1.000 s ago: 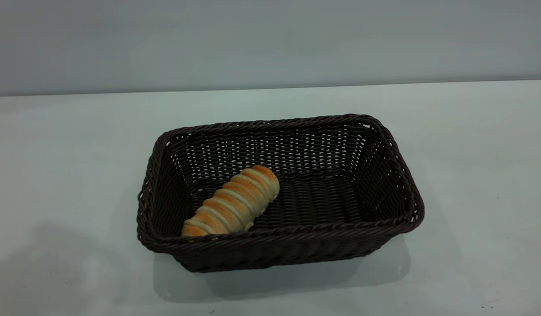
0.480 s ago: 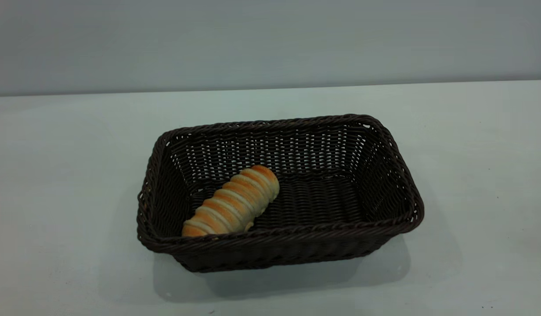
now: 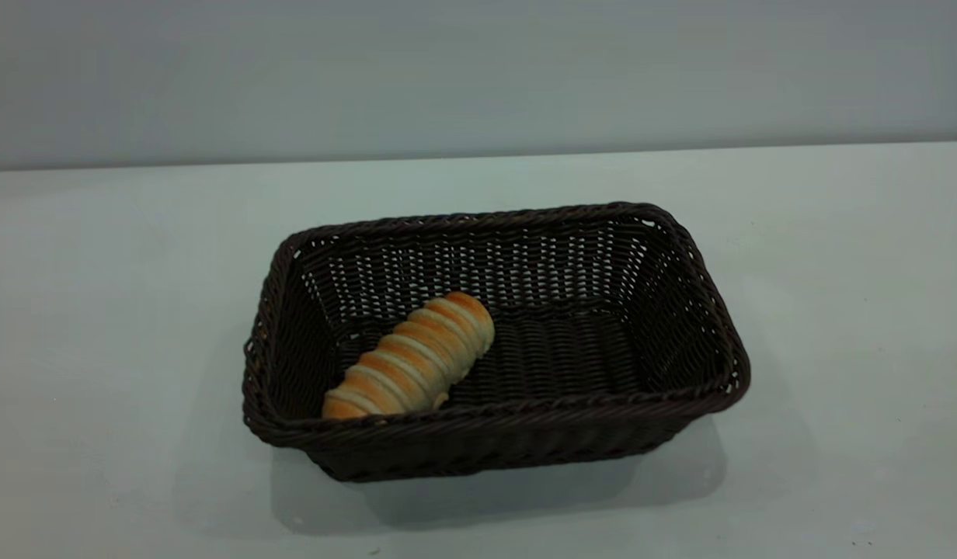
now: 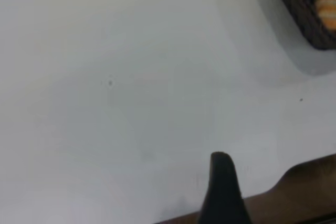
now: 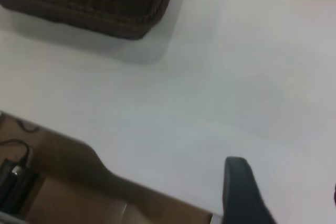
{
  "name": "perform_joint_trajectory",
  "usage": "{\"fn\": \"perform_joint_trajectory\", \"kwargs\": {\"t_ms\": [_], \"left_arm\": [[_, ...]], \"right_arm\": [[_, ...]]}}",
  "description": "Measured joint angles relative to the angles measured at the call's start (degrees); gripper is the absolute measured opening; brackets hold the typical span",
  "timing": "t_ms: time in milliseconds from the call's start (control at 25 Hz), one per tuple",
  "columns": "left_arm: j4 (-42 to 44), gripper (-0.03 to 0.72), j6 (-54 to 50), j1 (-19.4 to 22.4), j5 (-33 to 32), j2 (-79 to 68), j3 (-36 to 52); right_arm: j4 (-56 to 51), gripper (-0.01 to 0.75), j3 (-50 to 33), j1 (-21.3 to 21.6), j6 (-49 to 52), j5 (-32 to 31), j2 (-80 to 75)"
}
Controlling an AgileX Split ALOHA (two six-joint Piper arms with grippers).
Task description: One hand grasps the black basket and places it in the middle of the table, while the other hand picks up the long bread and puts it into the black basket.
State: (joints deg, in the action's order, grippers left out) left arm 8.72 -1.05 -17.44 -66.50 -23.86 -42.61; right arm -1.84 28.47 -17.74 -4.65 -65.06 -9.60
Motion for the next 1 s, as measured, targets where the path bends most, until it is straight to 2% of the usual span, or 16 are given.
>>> {"fn": "perform_joint_trajectory", "kwargs": {"t_ms": [240,560,1000], "left_arm": [[-0.33,0.586,-0.07,0.0,0.0,10.98,8.03],[-2.55,0.586,-0.25,0.0,0.0,22.71,11.53],[-2.97,0.586,-3.22,0.0,1.38,24.73,14.68]], "right_arm": [[0.05,0.435,-1.38,0.0,-0.15,-0.04,4.39],[0.24,0.435,-1.38,0.0,-0.22,-0.04,6.37],[0.3,0.435,-1.4,0.0,-0.22,-0.04,6.37]]}}
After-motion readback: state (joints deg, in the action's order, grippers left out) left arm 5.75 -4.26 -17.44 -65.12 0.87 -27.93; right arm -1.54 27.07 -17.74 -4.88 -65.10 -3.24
